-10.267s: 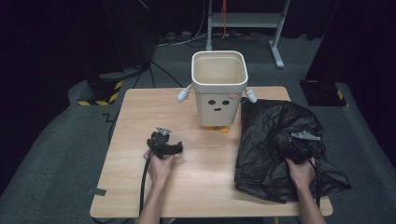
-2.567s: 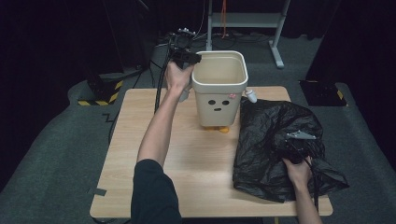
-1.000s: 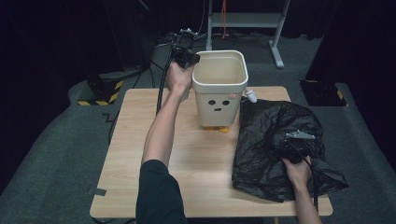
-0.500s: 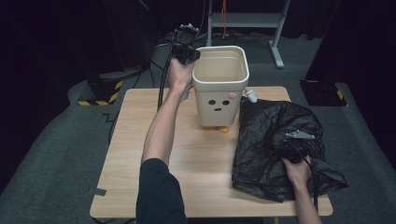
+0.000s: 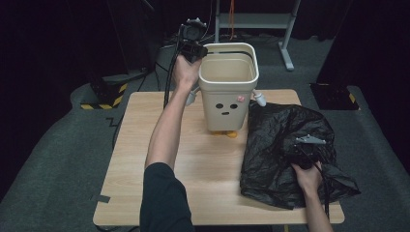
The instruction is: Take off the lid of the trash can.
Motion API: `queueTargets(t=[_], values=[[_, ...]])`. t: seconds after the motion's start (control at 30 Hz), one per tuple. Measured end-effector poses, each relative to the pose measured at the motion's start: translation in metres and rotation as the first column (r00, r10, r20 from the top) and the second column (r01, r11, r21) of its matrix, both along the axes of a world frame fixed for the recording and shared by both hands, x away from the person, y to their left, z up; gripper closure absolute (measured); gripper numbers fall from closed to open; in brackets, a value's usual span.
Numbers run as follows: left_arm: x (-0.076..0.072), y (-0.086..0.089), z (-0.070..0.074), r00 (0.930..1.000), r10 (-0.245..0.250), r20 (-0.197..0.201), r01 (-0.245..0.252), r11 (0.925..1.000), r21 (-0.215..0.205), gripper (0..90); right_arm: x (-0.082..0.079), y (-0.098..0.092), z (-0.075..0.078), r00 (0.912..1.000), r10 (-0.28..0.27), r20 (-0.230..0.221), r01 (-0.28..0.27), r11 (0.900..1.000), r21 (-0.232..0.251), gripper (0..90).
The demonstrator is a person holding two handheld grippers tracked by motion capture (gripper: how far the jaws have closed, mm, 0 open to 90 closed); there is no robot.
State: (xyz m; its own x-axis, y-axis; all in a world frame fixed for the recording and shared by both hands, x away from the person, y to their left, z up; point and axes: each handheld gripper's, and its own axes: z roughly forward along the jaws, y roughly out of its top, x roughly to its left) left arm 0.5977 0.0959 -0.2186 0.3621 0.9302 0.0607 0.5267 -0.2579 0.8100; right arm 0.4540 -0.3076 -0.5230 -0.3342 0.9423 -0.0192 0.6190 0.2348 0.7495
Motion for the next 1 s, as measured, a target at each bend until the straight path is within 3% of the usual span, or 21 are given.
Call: queueTargets(t=[1.0], values=[[-0.011,0.004,0.015,1.0000,-0.006,0.006,0.006,1.0000,-0.006,78.6,0.000,0.000,0.000,1.0000,0.000,-0.001,0.000,1.000,0.001,32.3]])
